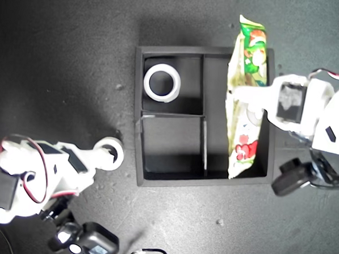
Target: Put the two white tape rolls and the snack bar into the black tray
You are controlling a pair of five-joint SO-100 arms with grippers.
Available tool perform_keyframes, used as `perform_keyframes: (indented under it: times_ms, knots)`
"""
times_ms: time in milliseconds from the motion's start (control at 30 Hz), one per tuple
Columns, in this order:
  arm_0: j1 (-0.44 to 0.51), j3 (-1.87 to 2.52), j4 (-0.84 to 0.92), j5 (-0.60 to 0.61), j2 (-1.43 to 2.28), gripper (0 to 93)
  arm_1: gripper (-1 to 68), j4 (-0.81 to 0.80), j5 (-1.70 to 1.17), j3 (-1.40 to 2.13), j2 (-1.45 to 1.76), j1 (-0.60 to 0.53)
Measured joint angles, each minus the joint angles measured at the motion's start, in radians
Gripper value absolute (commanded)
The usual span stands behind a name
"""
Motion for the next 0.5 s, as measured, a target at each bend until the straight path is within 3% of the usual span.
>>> perform_keyframes:
  times_ms: [500]
  knots:
    - [-0.029,0.064,-0.106,-0.011,-0.074,14.9,-0.4,-0.069,0.0,0.054,-0.014,0.014]
